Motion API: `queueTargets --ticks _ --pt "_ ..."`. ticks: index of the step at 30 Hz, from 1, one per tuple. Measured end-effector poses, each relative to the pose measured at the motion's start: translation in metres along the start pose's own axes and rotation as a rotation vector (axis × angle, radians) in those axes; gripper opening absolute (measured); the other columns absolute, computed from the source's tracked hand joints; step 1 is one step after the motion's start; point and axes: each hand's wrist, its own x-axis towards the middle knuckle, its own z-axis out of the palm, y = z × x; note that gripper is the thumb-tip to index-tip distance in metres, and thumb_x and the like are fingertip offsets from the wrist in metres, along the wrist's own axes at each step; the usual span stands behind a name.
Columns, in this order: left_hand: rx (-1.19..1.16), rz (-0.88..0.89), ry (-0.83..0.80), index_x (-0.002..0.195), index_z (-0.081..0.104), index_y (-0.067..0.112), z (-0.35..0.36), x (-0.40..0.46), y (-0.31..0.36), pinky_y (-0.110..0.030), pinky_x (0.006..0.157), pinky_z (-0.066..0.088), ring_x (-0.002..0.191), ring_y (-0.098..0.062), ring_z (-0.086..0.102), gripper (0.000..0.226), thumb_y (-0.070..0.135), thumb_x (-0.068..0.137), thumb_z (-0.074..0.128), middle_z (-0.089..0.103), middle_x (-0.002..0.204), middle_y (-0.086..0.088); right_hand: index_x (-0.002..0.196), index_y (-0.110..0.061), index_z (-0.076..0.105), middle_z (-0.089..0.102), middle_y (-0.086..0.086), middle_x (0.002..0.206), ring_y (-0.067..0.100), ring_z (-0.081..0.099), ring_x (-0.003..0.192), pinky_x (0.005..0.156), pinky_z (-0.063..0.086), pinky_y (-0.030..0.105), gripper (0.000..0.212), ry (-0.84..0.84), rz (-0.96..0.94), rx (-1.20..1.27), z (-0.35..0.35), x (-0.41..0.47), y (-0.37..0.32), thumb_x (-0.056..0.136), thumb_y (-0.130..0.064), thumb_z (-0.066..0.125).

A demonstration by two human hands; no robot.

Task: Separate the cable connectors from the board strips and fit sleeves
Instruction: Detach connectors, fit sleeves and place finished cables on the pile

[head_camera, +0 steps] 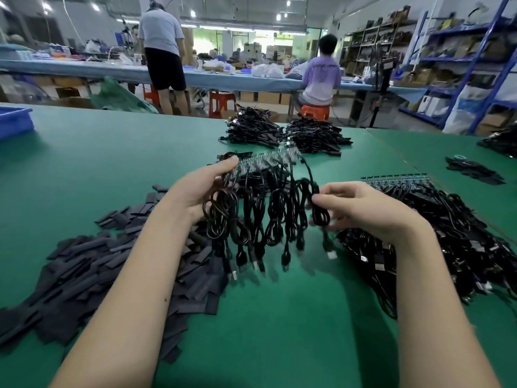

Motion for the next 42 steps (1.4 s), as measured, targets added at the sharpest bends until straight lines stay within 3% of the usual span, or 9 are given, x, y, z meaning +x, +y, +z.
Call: queueTargets --ticks 3,6,8,13,16,21,27,31,42 --pt "0.246 -0.146 0.048 0.117 0.064 0.012 -0.003 0.005 -0.03 -0.021 0.063 0.055 0.075 -0.01 0.072 0.042 0.039 0.086 0.073 0.07 0.099 0.0 0.123 -0.013 0.062 0.08 0.004 0.09 0.019 0.076 0.074 0.065 0.063 0.032 0.029 -0.127 0.211 -0.001 0.004 0.001 0.018 0.095 -0.017 0.069" --pt "0.384 -0.146 0.12 0.116 0.07 0.017 -0.007 0.013 -0.052 -0.028 0.08 0.054 0.093 -0.016 0.068 0.031 0.038 0.093 0.07 0.071 0.112 -0.001 0.122 -0.022 0.065 0.079 -0.002 0.093 0.013 0.077 0.076 0.063 0.062 0.03 0.023 -0.123 0.348 -0.18 0.012 0.007 0.033 0.1 -0.017 0.067" --pt "0.435 -0.123 0.123 0.106 0.071 0.028 -0.011 0.016 -0.055 -0.03 0.089 0.048 0.101 -0.014 0.061 0.022 0.045 0.092 0.07 0.067 0.116 0.007 0.111 -0.031 0.071 0.072 -0.006 0.107 0.009 0.074 0.085 0.065 0.062 0.028 0.012 -0.1 0.329 -0.264 0.011 0.013 0.036 0.099 -0.03 0.068" --pt "0.486 -0.038 0.071 0.094 0.07 0.044 -0.017 0.016 -0.054 -0.022 0.073 0.041 0.1 -0.004 0.059 0.015 0.057 0.087 0.07 0.065 0.114 0.019 0.128 -0.025 0.064 0.072 -0.01 0.115 0.01 0.071 0.103 0.088 0.062 0.034 0.032 -0.005 0.239 -0.27 0.019 0.026 0.036 0.103 -0.045 0.056" --pt "0.458 0.002 0.028 0.096 0.073 0.044 -0.017 0.016 -0.054 -0.025 0.088 0.045 0.116 -0.007 0.059 0.018 0.058 0.085 0.07 0.067 0.124 0.015 0.12 -0.024 0.07 0.072 -0.007 0.111 0.01 0.073 0.092 0.078 0.063 0.03 0.029 0.251 0.097 -0.039 0.034 0.038 0.038 0.101 -0.044 0.061" --pt "0.594 0.057 -0.045 0.1 0.072 0.044 -0.011 0.004 -0.039 -0.014 0.062 0.043 0.093 -0.014 0.065 0.019 0.056 0.095 0.058 0.068 0.097 0.017 0.096 -0.024 0.078 0.072 -0.006 0.1 0.008 0.064 0.075 0.065 0.054 0.02 0.019 0.398 0.066 0.25 0.048 0.045 0.041 0.09 -0.043 0.076" --pt "1.015 0.597 0.092 0.106 0.069 0.024 0.041 0.005 -0.023 -0.012 0.074 0.041 0.089 0.006 0.059 0.022 0.038 0.103 0.052 0.068 0.097 0.014 0.091 -0.025 0.08 0.069 -0.013 0.085 0.008 0.059 0.075 0.07 0.051 0.025 0.018 0.332 0.028 0.293 0.05 0.043 0.039 0.087 -0.043 0.078" --pt "1.048 0.596 0.032 0.097 0.07 0.025 0.058 0.006 -0.035 -0.031 0.075 0.051 0.079 -0.01 0.062 0.022 0.037 0.102 0.052 0.069 0.084 0.01 0.083 -0.027 0.081 0.065 -0.018 0.072 0.002 0.056 0.066 0.068 0.05 0.022 0.015 0.295 0.019 0.329 0.052 0.04 0.04 0.089 -0.04 0.077" --pt "0.936 0.687 -0.039 0.094 0.074 0.021 0.055 0.005 -0.036 -0.02 0.063 0.039 0.071 0.003 0.057 0.018 0.029 0.1 0.059 0.067 0.08 0.016 0.087 -0.026 0.082 0.061 -0.013 0.08 0.005 0.052 0.075 0.07 0.047 0.02 0.032 0.2 -0.022 0.348 0.046 0.04 0.042 0.068 -0.053 0.083"
